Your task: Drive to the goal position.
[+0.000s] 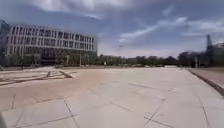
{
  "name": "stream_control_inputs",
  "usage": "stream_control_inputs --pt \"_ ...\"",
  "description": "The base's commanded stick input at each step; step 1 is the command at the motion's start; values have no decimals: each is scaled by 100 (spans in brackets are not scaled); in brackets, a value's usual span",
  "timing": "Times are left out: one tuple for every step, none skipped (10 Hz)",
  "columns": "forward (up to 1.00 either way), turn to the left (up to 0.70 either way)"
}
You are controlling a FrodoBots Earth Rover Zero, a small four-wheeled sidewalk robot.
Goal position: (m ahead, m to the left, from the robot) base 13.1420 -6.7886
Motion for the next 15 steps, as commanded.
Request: stream_control_inputs --pt "70 -14" --pt "70 -14" --pt "70 -14" --pt "70 -14" --pt "70 -14" --pt "70 -14" --pt "70 -14" --pt "70 -14" --pt "70 -14" --pt "70 -2" --pt "70 -1" --pt "70 0" --pt "70 0" --pt "70 0" --pt "70 0"
